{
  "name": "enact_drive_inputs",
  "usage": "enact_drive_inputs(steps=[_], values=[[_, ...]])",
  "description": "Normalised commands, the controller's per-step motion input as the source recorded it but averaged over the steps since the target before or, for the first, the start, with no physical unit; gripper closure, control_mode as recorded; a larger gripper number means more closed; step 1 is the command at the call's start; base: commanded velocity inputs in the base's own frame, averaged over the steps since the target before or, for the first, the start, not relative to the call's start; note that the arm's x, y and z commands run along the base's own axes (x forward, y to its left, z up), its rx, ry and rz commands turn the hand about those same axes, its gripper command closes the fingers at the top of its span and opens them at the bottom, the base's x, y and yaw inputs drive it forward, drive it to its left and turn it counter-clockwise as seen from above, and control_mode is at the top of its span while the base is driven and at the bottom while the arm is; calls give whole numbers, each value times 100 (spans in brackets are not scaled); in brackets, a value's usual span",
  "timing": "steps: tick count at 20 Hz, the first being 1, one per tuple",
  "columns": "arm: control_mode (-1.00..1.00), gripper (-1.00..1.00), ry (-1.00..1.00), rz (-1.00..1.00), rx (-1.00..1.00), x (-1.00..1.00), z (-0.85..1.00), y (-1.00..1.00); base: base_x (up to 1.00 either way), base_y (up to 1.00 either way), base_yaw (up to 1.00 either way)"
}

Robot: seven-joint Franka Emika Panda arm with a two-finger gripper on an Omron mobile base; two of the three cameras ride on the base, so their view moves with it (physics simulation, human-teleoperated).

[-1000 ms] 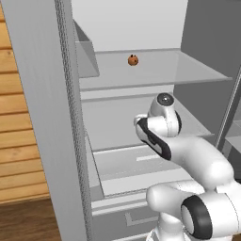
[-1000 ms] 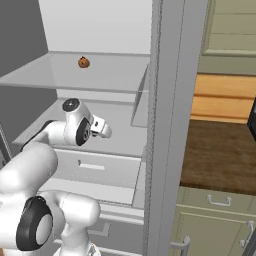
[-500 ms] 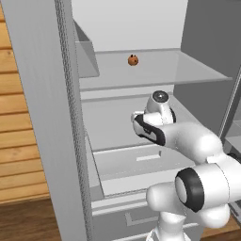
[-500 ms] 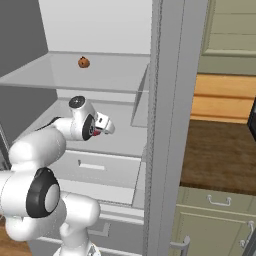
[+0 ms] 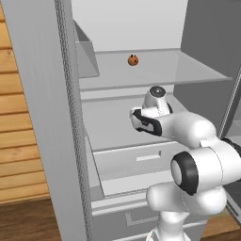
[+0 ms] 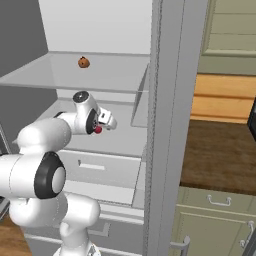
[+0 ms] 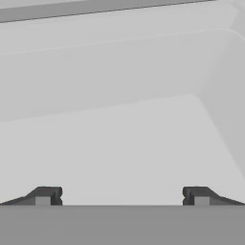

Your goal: Take the strawberry from the fridge and place it on top of the pancake, located on the dining counter.

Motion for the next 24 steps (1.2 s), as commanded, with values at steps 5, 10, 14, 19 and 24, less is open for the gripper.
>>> enact_drive_inputs(steps=[5,10,14,19,24], values=[[-100,-100,0,0,0,-39,-14,12,0,0,0],[-100,-100,0,0,0,-39,-18,4,0,0,0],[-100,-100,5,-1,0,-3,-33,0,0,0,0],[-100,-100,4,0,0,0,-27,0,0,0,0],[-100,-100,2,0,0,-5,-31,0,0,0,0]])
